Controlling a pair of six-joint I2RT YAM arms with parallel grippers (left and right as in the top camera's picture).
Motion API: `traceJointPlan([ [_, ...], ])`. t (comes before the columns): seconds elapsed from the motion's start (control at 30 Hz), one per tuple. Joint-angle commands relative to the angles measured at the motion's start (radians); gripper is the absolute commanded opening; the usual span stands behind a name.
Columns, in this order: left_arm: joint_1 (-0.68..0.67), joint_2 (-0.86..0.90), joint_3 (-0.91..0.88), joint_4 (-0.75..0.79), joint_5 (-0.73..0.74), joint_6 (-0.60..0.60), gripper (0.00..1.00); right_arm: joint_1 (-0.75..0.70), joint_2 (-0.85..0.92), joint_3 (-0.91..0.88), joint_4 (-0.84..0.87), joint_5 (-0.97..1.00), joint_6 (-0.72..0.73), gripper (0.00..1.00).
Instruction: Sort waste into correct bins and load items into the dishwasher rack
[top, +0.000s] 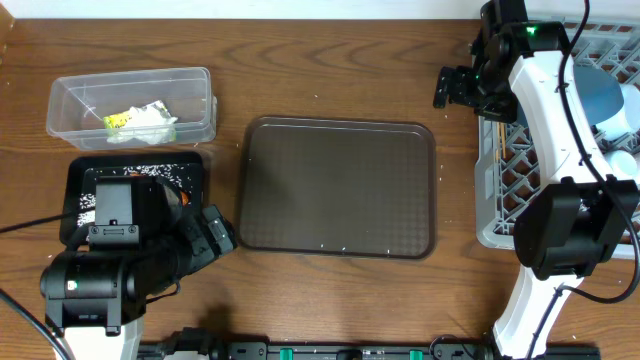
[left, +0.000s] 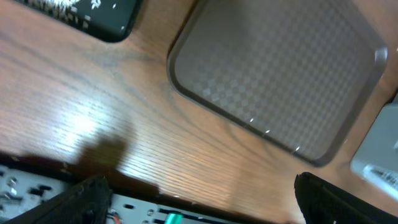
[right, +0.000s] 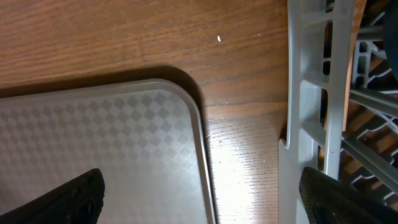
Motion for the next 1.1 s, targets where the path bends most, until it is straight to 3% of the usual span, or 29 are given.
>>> traceJointPlan([
  [0.0, -0.003, 0.003, -0.008, 0.000, 0.021, 0.178, 0.98, 0.010, 0.001, 0.012, 0.000, 0.000, 0.016, 0.99],
  [0.17, -0.020, 0.002, -0.062, 0.095, 0.062, 0.312, 0.98, 0.010, 0.001, 0.012, 0.000, 0.000, 0.016, 0.99],
  [0.4, -0.048, -0.148, -0.397, 0.519, 0.151, 0.574, 0.98, 0.010, 0.001, 0.012, 0.000, 0.000, 0.016, 0.99],
  [0.63, -0.049, -0.404, -0.745, 0.959, 0.193, 0.599, 0.98, 0.010, 0.001, 0.012, 0.000, 0.000, 0.016, 0.99],
  [1.07, -0.049, -0.665, -0.921, 1.087, 0.101, 0.605, 0.98, 0.010, 0.001, 0.012, 0.000, 0.000, 0.016, 0.99],
])
